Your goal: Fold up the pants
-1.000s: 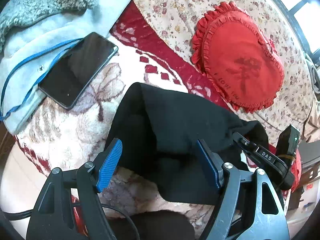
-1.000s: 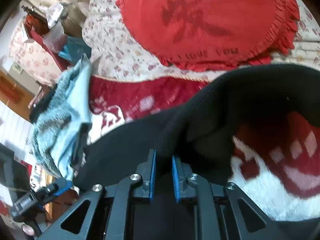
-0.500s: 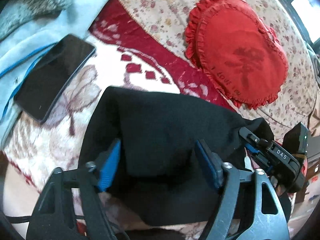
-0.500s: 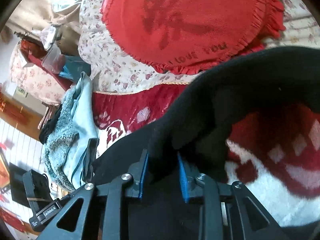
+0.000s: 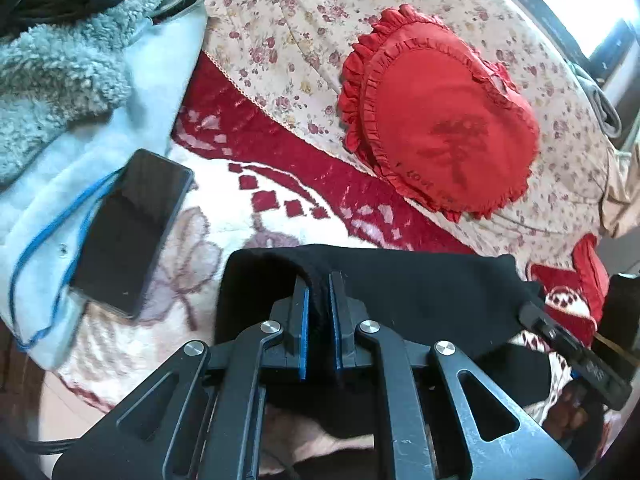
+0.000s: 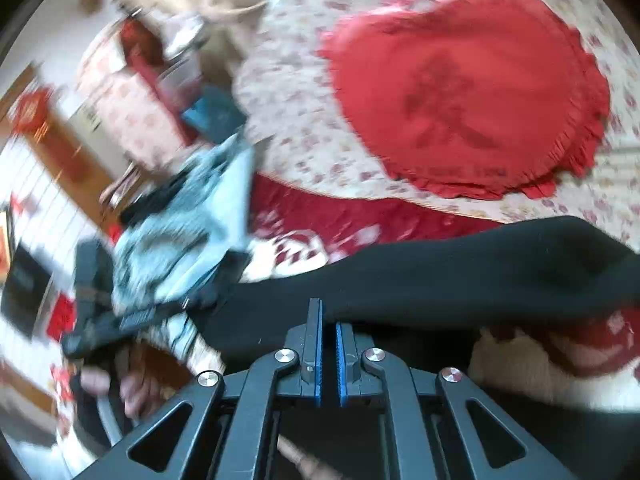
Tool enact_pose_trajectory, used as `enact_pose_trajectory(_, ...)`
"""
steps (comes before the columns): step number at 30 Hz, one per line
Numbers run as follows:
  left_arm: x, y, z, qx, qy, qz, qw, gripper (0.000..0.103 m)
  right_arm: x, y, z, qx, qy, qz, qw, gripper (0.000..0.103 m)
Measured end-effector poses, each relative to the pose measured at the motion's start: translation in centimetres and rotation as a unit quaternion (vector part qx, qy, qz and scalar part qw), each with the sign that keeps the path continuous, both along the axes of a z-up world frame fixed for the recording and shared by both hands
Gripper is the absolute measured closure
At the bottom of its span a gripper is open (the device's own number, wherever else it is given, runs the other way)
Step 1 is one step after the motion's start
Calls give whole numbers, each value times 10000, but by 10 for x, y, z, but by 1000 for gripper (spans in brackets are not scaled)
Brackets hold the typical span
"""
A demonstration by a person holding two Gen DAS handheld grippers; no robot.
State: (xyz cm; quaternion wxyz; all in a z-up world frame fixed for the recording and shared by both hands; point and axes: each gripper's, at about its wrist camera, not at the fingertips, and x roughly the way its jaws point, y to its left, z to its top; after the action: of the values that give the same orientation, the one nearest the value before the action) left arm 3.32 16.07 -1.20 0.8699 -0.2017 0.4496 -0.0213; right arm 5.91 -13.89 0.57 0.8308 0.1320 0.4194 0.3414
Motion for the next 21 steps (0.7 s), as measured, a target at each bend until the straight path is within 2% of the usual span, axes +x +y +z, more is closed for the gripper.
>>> enact_pose_trajectory(2, -8, 3, -4, 88, 62, -78, 9999, 95, -21, 4, 3, -26, -7, 153, 9999, 98)
enact_pose_trajectory(4, -17, 7, -14, 111, 189, -46, 9997, 95, -37, 8, -7, -37, 149, 279, 9995, 98)
enact_pose_trajectory(7, -25, 12, -30, 36, 382, 53, 9993, 95, -54, 19, -40, -161, 570, 417, 9974, 98)
enact_pose_trajectory(11, -29, 13, -48, 0, 578, 104, 9983, 95, -57, 26, -81, -683, 1051, 402, 9913, 98)
enact_pose_trajectory(13, -32, 16, -50, -77, 636, 142, 9978, 95, -56, 22, -84, -650, 1153, 354, 9906, 94)
enact_pose_trajectory(15, -38, 20, -48, -165, 612, 195, 9978, 94, -62, 22, -74, -755, 1005, 481, 9909, 89)
enact_pose_trajectory(17, -43, 22, -46, -144, 611, 259, 9977, 84, -73, 26, -62, -928, 821, 809, 9890, 77)
enact_pose_trajectory(18, -45, 23, -45, -146, 614, 279, 9976, 74, -78, 30, -56, -977, 767, 1004, 9872, 70)
enact_pose_trajectory(19, -48, 23, -44, -164, 622, 297, 9975, 65, -81, 34, -52, -982, 715, 1137, 9861, 69)
enact_pose_trajectory(21, -52, 24, -45, -195, 660, 330, 9971, 57, -88, 48, -41, -930, 506, 1418, 9842, 67)
